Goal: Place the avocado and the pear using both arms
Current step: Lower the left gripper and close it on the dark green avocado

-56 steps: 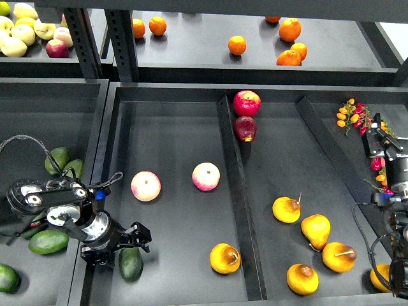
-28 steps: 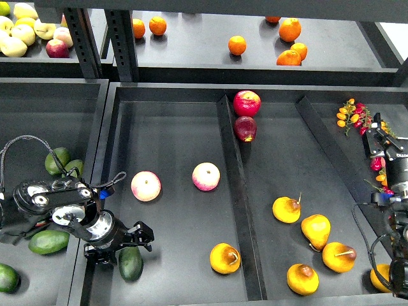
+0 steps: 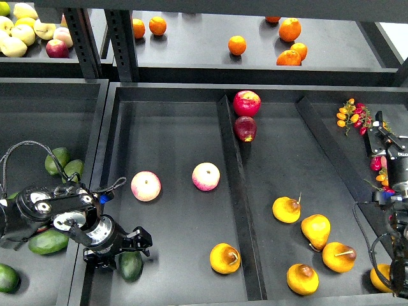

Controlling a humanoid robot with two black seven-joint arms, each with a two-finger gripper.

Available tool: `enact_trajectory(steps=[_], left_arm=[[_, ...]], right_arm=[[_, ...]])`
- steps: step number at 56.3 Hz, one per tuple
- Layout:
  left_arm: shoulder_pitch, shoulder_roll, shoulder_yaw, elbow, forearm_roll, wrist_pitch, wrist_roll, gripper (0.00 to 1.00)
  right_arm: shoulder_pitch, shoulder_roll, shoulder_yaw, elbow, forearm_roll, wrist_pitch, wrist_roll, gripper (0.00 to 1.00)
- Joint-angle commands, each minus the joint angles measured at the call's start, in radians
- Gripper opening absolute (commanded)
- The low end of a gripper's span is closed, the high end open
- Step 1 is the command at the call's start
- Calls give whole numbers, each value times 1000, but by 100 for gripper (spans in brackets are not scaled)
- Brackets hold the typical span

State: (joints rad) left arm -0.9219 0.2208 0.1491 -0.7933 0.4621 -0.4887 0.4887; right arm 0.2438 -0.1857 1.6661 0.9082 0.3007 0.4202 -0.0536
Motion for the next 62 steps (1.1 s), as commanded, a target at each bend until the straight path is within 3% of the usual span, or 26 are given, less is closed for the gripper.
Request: enact_trajectory(steps=[1, 25, 62], left_arm=[[2, -4, -11, 17, 0, 0, 0, 64], [40, -12, -60, 31, 66, 0, 0, 43], [44, -23, -103, 14, 115, 0, 0, 36]], right_arm=[[0, 0, 0, 0, 0, 14, 0, 100], [0, -3, 3, 0, 0, 31, 0, 100], [-6, -4, 17, 0, 0, 55, -6, 100]])
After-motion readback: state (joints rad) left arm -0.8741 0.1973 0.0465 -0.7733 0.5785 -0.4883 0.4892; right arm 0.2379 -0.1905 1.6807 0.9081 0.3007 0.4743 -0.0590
